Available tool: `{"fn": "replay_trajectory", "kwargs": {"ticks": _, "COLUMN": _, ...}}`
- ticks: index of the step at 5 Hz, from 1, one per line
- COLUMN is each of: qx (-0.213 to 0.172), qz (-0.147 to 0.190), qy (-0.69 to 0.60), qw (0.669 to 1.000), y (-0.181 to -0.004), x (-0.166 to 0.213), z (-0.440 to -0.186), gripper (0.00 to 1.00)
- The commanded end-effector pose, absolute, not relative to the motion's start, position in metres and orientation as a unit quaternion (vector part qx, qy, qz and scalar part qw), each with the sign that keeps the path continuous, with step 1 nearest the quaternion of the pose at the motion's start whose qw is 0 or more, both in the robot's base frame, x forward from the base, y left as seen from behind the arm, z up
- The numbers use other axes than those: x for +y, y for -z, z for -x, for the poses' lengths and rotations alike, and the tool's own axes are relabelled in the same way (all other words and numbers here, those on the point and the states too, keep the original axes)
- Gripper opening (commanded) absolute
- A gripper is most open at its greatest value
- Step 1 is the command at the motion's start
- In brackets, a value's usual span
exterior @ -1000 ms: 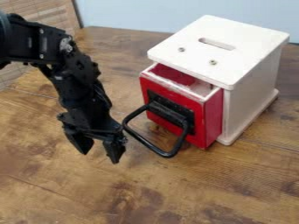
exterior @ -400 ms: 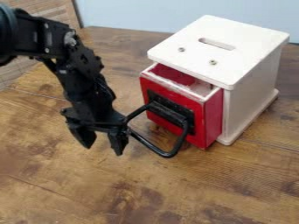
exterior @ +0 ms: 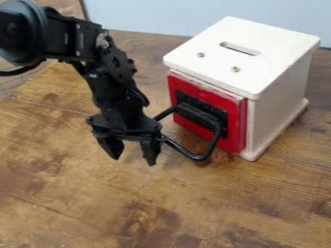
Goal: Close the drawer
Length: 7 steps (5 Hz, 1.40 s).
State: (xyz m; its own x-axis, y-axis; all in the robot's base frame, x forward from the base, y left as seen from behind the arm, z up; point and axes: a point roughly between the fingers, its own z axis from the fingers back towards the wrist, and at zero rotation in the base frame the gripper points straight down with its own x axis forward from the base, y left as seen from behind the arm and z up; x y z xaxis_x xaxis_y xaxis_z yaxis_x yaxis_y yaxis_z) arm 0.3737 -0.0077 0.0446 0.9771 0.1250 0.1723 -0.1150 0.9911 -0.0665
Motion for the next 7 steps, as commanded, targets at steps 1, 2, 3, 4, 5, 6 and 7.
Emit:
{"fn": "replay_trajectory", "kwargs": {"ticks": 1, "qx": -0.134, "qz": 0.031, "qy": -0.074, "qw": 0.988, "y": -0.066, "x": -0.017, "z": -0.378, "gripper": 1.00}}
{"fn": "replay_trajectory", "kwargs": {"ticks": 2, "qx": -0.144, "qz": 0.031, "qy": -0.096, "qw": 0.985, "y": -0.073, "x": -0.014, "z": -0.376, "gripper": 1.00}}
{"fn": "replay_trajectory", "kwargs": {"ticks": 3, "qx": -0.151, "qz": 0.030, "qy": -0.116, "qw": 0.981, "y": -0.075, "x": -0.012, "z": -0.376, "gripper": 1.00}}
{"fn": "replay_trajectory", "kwargs": {"ticks": 4, "qx": -0.158, "qz": 0.029, "qy": -0.136, "qw": 0.978, "y": -0.080, "x": -0.021, "z": -0.376, "gripper": 1.00}}
{"fn": "replay_trajectory", "kwargs": {"ticks": 5, "qx": -0.164, "qz": 0.033, "qy": -0.128, "qw": 0.978, "y": -0.084, "x": -0.011, "z": -0.378, "gripper": 1.00}}
{"fn": "replay_trajectory", "kwargs": {"ticks": 6, "qx": -0.170, "qz": 0.037, "qy": -0.120, "qw": 0.977, "y": -0.087, "x": -0.001, "z": -0.378, "gripper": 1.00}}
{"fn": "replay_trajectory", "kwargs": {"ticks": 7, "qx": -0.175, "qz": 0.036, "qy": -0.137, "qw": 0.974, "y": -0.085, "x": 0.000, "z": -0.377, "gripper": 1.00}}
